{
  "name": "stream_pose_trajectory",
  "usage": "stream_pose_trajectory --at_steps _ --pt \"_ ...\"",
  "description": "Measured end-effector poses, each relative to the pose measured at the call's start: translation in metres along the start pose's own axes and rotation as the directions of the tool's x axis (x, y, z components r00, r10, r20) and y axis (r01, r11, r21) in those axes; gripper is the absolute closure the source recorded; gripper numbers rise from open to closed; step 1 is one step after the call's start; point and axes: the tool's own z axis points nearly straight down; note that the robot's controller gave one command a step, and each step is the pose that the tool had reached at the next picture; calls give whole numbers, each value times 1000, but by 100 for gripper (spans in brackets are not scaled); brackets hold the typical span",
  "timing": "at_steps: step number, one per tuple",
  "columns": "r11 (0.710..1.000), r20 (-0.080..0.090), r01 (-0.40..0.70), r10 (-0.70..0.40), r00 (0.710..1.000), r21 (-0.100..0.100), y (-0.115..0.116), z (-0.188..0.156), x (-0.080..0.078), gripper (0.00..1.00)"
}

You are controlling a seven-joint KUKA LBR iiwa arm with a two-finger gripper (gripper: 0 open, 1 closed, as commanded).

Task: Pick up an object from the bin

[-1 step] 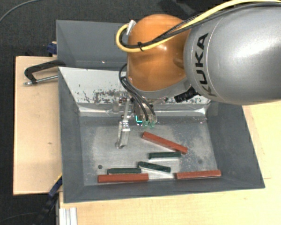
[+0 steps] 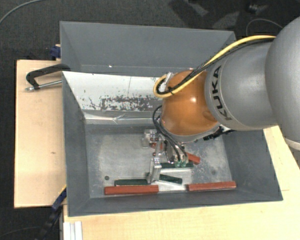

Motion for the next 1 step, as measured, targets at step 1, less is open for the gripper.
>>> stream_pose_trajectory --at_steps 1 --pt "999 12 47 -47 999 -3 -54 31 9 0"
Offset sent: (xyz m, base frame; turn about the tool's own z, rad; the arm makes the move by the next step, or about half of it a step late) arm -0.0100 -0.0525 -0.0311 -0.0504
